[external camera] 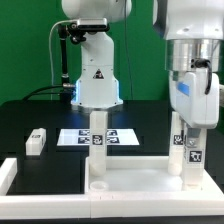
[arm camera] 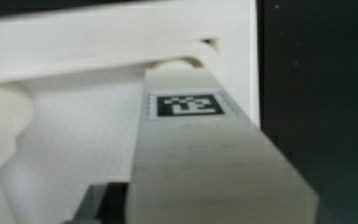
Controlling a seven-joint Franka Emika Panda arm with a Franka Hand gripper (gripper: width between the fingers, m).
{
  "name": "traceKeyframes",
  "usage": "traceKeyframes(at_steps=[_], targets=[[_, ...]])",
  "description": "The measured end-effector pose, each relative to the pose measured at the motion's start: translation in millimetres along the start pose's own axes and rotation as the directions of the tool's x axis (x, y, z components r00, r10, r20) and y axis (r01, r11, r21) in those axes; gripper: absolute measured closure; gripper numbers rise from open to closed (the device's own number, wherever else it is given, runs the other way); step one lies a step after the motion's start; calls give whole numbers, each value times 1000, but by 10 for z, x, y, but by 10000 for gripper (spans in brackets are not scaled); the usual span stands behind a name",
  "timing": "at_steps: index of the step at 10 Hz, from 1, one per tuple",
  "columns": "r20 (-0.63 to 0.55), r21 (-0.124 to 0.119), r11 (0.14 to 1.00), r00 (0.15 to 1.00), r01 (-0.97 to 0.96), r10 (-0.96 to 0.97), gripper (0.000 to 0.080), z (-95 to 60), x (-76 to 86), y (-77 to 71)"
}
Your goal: Assemble desk
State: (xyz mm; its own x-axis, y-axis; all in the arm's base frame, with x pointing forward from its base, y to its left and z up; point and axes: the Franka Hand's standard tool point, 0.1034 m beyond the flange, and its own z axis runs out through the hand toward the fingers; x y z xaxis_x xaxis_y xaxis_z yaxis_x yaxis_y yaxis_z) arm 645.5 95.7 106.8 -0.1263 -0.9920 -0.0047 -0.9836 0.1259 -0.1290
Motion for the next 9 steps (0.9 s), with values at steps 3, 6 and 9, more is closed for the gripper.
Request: traceKeyframes(at_steps=[3, 6, 9], targets=[[-13, -30, 927, 927, 374, -374, 193, -22, 31, 25], [2, -26, 713, 713, 701, -701, 152, -92, -32, 56], [1, -30, 583, 583, 812, -812, 150, -80, 3, 48]])
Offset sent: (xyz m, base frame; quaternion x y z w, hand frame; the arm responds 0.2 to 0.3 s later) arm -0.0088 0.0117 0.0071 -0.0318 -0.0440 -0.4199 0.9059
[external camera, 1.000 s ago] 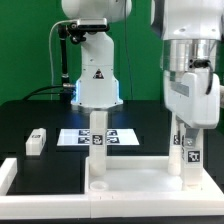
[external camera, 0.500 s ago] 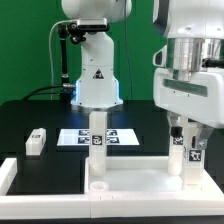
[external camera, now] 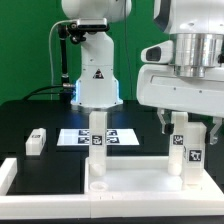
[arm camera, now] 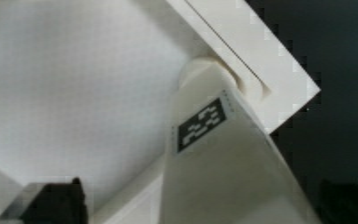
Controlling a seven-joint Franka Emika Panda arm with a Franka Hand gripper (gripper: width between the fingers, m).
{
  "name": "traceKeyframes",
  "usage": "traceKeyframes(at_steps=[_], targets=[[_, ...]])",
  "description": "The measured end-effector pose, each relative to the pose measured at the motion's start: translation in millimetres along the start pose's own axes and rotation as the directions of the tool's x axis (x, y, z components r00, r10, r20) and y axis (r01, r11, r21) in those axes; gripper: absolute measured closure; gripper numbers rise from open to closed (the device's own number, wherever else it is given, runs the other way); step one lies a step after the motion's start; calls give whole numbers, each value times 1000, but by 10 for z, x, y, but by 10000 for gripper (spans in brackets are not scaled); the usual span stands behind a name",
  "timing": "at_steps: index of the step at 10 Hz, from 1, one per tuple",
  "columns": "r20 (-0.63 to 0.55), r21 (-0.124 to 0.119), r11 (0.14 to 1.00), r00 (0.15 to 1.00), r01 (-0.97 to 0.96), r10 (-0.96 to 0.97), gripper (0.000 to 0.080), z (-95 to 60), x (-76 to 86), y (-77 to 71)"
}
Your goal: Assemble desk
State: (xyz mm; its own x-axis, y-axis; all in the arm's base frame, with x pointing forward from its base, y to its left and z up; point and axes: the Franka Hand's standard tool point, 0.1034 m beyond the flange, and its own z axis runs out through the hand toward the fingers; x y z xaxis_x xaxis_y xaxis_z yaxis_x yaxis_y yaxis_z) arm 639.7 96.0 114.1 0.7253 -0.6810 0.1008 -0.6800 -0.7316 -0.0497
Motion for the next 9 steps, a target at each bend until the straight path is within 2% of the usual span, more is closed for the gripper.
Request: traceKeyframes(at_steps=[2, 3, 4, 7, 9], targets=[[-54, 5, 971, 970, 238, -238, 150, -15, 47, -54], [-75, -12, 933, 930, 360, -360, 150, -9, 53, -60], [-77, -21, 919, 915, 395, -395, 150, -7, 60, -53], [-78, -19, 931, 928, 365, -365, 162, -5, 67, -46], [-78, -4, 977, 974, 211, -211, 507, -2, 61, -51]])
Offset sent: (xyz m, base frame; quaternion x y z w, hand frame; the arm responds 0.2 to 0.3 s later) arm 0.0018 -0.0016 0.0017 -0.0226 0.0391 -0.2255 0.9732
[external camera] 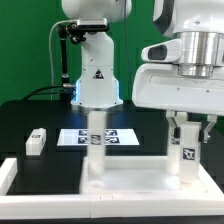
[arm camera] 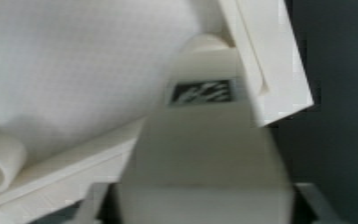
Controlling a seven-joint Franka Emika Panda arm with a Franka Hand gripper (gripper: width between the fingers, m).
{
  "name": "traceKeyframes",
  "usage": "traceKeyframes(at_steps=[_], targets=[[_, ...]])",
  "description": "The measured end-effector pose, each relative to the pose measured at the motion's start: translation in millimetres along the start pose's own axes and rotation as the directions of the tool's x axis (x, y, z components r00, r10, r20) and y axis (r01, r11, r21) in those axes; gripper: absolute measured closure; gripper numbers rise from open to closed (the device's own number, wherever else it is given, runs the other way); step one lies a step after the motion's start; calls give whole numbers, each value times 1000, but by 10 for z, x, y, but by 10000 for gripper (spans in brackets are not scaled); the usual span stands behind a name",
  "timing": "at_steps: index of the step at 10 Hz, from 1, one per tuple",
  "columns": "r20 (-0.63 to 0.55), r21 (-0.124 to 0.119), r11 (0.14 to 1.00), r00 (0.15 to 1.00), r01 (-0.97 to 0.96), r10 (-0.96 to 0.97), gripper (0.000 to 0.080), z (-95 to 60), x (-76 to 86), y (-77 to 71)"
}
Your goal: Assemble desk
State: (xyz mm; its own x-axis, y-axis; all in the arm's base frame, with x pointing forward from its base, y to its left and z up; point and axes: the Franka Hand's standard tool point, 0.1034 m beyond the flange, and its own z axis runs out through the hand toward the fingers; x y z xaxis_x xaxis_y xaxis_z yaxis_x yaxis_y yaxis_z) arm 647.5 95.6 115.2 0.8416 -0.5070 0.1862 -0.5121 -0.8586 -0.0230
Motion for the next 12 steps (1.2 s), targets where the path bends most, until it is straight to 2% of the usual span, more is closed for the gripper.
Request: traceKeyframes(at_steps=[1, 3, 4, 5, 6, 8, 9, 10, 12], targets=[[0, -1, 1000, 1000, -30, 30, 507, 3, 1, 4], [2, -1, 978, 978, -207, 207, 507, 8, -4, 3], [6, -1, 930, 930, -368, 368, 507, 14, -11, 3], [21, 9, 868, 868, -496, 496, 507, 21, -10, 12], [36, 4, 750, 750, -661, 661, 507, 29, -32, 15], [53, -23, 476, 474, -879, 879, 506, 24, -83, -42], [71, 14, 239, 239, -971, 968, 504, 22, -141, -126], [90, 81, 150, 157, -985, 983, 501, 13, -192, -197], [104, 81, 110, 119, -991, 987, 501, 13, -204, -208]])
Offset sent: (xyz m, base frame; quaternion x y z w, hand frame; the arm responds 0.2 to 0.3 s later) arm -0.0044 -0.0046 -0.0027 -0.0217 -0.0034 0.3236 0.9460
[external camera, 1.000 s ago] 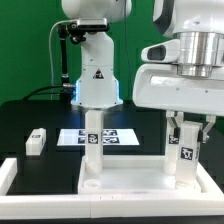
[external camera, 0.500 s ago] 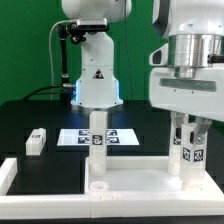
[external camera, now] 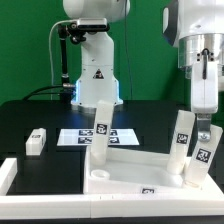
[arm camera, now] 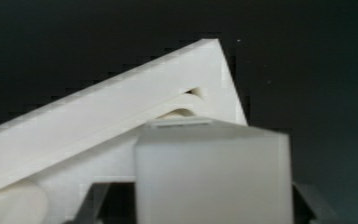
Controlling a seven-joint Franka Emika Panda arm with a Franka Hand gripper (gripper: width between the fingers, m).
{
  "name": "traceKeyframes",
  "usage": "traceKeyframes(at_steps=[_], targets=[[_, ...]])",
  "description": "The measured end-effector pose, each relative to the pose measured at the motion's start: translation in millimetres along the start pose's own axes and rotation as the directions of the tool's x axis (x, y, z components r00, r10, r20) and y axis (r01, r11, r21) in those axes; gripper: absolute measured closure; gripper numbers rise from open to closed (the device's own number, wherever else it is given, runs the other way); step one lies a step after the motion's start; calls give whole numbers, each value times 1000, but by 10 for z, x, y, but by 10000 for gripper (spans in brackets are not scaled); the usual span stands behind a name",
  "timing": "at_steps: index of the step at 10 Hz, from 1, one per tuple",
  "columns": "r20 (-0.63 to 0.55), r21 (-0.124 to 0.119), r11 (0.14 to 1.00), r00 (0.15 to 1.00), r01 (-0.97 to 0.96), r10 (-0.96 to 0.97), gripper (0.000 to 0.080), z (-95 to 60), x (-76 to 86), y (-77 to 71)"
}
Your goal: Assemble desk
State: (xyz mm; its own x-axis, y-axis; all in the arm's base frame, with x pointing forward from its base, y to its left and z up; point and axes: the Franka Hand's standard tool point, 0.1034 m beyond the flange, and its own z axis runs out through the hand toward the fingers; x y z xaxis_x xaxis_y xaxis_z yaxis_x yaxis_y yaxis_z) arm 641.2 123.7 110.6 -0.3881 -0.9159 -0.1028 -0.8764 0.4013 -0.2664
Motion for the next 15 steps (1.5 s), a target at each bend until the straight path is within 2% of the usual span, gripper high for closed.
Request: traceKeyframes(at_steps=[1, 2, 3, 4, 6, 8, 10, 12, 14, 15], targets=[[2, -2, 999, 999, 45, -45, 406, 11, -10, 15], [2, -2, 998, 998, 64, -64, 271, 12, -10, 16], [2, 6, 984, 984, 179, -179, 174, 2, 12, -13], [4, 11, 928, 928, 372, -372, 174, -17, 81, -71], [14, 10, 733, 733, 680, -680, 155, -25, 166, -126], [8, 9, 606, 606, 795, -795, 150, -15, 209, -136], [7, 8, 538, 538, 843, -843, 150, -12, 218, -141], [2, -11, 315, 315, 949, -949, 150, -19, 193, -159], [2, -14, 331, 331, 943, -943, 150, -7, 207, -150], [2, -14, 334, 334, 942, -943, 267, -6, 207, -150]])
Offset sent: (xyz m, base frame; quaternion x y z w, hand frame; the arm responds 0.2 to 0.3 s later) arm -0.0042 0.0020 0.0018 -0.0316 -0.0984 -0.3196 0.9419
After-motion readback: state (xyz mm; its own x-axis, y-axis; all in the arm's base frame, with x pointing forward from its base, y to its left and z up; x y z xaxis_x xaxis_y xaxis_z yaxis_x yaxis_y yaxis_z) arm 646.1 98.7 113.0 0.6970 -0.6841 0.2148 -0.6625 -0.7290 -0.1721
